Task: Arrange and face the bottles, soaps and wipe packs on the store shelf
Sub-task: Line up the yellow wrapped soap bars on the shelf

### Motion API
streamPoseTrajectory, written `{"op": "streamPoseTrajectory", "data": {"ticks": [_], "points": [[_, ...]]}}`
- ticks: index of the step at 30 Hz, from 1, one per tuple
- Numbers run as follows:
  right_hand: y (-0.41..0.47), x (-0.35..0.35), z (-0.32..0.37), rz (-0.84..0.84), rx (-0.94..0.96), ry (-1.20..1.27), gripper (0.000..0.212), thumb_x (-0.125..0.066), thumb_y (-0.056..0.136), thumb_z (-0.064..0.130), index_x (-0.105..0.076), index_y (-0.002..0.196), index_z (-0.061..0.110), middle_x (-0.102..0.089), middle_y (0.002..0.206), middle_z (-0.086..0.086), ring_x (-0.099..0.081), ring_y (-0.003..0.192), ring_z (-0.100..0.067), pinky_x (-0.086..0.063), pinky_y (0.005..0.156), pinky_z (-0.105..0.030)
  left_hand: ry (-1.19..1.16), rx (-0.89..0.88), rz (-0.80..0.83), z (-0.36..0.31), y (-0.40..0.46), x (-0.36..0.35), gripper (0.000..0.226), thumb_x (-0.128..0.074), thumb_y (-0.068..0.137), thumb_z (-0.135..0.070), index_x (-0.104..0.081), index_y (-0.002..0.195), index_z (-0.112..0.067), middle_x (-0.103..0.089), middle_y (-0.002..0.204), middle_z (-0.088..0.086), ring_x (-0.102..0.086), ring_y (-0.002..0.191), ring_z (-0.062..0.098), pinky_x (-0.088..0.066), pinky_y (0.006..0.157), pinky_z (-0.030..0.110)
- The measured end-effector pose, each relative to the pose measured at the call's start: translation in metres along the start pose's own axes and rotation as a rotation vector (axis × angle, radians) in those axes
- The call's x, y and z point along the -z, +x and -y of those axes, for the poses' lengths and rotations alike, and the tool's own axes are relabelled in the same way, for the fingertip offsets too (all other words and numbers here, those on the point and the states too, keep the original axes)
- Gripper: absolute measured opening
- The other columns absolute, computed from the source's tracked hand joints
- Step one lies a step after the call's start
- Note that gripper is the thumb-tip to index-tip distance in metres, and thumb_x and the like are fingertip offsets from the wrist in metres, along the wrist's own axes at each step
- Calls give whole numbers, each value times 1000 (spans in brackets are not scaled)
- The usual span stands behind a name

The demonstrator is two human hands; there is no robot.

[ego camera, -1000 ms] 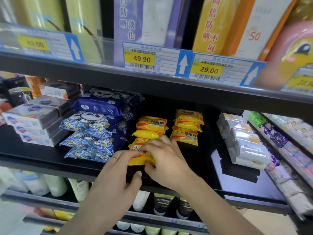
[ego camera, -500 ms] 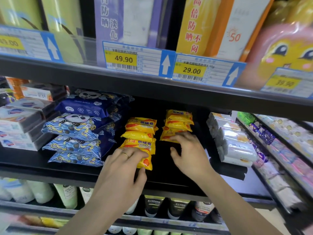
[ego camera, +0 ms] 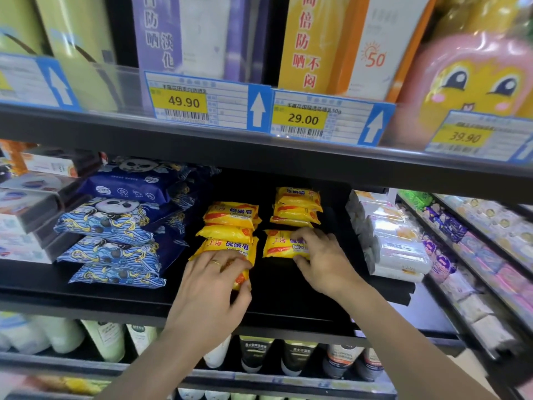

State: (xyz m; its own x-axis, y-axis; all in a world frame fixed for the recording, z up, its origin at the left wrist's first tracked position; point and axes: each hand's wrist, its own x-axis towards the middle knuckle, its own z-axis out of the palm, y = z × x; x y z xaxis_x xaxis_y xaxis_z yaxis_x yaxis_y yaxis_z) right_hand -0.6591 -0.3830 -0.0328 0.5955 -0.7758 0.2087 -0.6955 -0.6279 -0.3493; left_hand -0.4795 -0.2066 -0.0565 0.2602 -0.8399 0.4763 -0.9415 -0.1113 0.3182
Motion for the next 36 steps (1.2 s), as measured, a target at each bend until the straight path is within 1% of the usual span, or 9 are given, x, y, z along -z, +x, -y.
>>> {"op": "streamPoseTrajectory", "data": {"ticks": [4, 9, 13, 16, 19, 22, 25, 31, 36], "points": [[-16, 9, 0, 6, 72, 86, 39, -73, 93, 28, -54, 126, 34, -51, 121, 10, -54, 111, -18, -51, 92, -39, -29, 13, 9, -1, 0, 2, 30, -48, 90, -43, -68, 111, -37, -62, 120, -20, -53, 113, 12, -39, 94, 34], [-45, 9, 1, -105, 107, 173, 44, -72, 95, 25, -56, 136, 32, -47, 125, 12, -56, 102, -4, -47, 85, -16, -148, 44, 10, -4, 1, 10, 36, -42, 94, -52, -64, 119, -39, -60, 125, -22, -50, 119, 9, -39, 99, 35], [-71, 8, 8, -226, 110, 335, 47, -72, 95, 24, -55, 138, 35, -48, 125, 17, -56, 111, -3, -51, 89, -21, -253, 58, -62, -13, 2, 23, 34, -42, 98, -52, -66, 116, -37, -60, 120, -25, -49, 113, 3, -40, 97, 30], [-88, 13, 21, -304, 154, 441, 49, -72, 95, 20, -55, 139, 33, -48, 131, 15, -55, 122, -8, -52, 93, -22, -596, 202, -115, -28, 1, 39, 13, -57, 102, -41, -68, 108, -38, -69, 103, -23, -61, 104, 1, -46, 84, 16], [-100, 21, 35, -344, 210, 501, 49, -72, 95, 17, -55, 139, 32, -48, 134, 11, -55, 125, -16, -54, 93, -26, -806, 376, 12, -39, 3, 52, 20, -66, 92, -50, -68, 109, -39, -69, 101, -25, -66, 97, -4, -51, 77, 12], [-108, 28, 45, -356, 276, 489, 49, -72, 95, 16, -56, 139, 32, -47, 134, 10, -54, 126, -21, -56, 92, -33, -1018, 467, 252, -46, 8, 58, 54, -68, 73, -61, -68, 118, -31, -76, 107, -14, -73, 96, 4, -62, 86, 32], [-112, 32, 53, -352, 319, 493, 55, -73, 94, 16, -52, 142, 34, -47, 134, 12, -57, 124, -20, -57, 91, -34, -1094, 446, 362, -51, 8, 62, 50, -71, 75, -49, -72, 116, -23, -79, 107, -6, -75, 99, 12, -61, 90, 32], [-115, 31, 56, -303, 304, 482, 79, -80, 89, 18, -38, 151, 43, -43, 140, 16, -58, 122, -14, -53, 92, -23, -1120, 452, 360, -52, 2, 64, 23, -70, 91, -24, -72, 114, -18, -80, 106, -7, -74, 102, 8, -60, 89, 30], [-119, 31, 56, -283, 211, 518, 78, -80, 87, 39, -35, 150, 48, -38, 142, 22, -58, 118, -14, -51, 92, -25, -1131, 426, 296, -50, -2, 64, 11, -73, 92, -14, -72, 103, -14, -80, 96, -6, -74, 91, 4, -57, 78, 19]]}}
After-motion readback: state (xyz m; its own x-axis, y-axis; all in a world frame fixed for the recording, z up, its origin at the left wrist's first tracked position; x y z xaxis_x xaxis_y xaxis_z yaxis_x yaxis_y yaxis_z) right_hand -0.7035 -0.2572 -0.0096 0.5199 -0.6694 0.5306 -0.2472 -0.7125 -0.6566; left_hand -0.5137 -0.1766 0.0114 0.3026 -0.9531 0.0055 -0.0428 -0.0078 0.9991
